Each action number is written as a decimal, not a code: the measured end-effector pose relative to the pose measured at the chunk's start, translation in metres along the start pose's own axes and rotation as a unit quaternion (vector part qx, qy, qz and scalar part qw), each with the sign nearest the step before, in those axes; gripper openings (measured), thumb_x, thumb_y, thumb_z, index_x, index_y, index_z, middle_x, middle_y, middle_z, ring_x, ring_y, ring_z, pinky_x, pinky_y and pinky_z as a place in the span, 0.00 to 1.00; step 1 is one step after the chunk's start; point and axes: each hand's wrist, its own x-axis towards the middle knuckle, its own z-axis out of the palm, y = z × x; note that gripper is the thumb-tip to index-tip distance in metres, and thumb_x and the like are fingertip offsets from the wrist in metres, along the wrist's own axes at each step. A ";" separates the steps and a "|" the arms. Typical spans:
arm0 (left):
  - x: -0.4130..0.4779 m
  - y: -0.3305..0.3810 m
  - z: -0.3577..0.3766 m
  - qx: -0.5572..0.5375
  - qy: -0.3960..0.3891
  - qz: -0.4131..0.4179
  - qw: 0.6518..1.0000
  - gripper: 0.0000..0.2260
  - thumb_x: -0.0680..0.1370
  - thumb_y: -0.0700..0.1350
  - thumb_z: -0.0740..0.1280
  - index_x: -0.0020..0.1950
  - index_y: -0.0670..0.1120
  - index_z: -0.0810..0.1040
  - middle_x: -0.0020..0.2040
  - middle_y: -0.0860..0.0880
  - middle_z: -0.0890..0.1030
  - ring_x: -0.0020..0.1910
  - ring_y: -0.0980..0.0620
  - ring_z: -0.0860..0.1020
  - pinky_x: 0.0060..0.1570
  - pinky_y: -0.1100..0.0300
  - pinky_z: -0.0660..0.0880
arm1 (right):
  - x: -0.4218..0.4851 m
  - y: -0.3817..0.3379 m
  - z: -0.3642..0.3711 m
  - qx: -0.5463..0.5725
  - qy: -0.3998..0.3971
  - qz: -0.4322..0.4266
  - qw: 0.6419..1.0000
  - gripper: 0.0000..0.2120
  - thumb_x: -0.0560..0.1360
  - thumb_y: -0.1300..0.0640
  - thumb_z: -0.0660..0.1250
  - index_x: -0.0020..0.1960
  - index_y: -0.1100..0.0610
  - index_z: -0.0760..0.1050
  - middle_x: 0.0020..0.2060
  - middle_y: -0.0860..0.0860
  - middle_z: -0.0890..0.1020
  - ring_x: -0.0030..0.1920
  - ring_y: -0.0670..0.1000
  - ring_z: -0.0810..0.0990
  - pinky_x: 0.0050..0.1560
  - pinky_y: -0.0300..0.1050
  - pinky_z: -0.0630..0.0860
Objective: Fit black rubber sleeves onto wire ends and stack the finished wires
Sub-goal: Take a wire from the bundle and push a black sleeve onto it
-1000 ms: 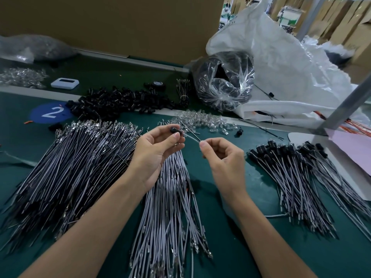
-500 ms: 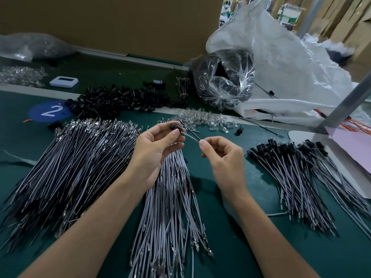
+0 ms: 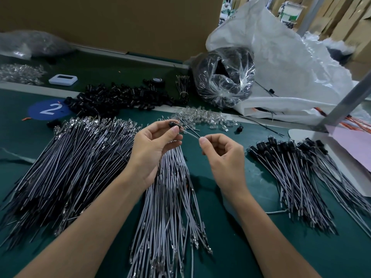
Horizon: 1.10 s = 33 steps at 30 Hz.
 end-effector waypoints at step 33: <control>-0.008 -0.007 0.012 0.109 -0.029 0.007 0.994 0.09 0.69 0.43 0.74 0.48 0.43 0.83 0.41 0.46 0.86 0.41 0.51 0.84 0.45 0.61 0.81 | -0.002 0.001 0.002 -0.042 0.011 -0.027 0.999 0.07 0.76 0.59 0.70 0.40 0.51 0.78 0.32 0.44 0.81 0.33 0.42 0.78 0.37 0.36 0.75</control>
